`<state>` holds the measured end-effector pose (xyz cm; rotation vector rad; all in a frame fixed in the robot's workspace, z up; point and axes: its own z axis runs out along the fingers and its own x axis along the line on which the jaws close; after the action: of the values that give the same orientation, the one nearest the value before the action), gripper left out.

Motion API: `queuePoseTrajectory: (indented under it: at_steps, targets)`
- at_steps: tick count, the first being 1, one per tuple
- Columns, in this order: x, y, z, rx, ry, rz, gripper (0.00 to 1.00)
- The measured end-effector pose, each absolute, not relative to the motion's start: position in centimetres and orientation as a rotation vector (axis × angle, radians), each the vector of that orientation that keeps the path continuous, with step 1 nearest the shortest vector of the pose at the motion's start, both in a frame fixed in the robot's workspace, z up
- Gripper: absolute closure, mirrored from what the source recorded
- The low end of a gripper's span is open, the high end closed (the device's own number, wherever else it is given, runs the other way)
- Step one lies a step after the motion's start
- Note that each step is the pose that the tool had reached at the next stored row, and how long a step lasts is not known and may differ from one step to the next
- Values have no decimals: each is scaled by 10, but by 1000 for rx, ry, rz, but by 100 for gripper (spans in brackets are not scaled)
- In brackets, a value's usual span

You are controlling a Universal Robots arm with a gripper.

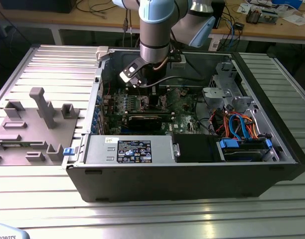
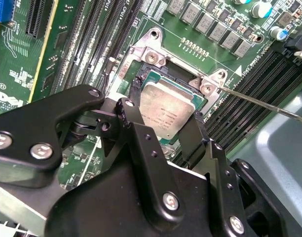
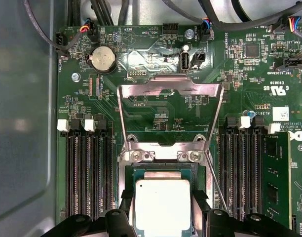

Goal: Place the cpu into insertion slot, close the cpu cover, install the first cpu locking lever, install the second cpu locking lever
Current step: 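Place the cpu into insertion slot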

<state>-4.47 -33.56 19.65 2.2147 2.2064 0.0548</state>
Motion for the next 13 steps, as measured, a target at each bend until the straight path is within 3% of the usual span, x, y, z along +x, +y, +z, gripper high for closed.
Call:
queuePoseTrajectory:
  at_steps: [13]
  targets:
    - [-40,-339,196,2214,2206,55,45]
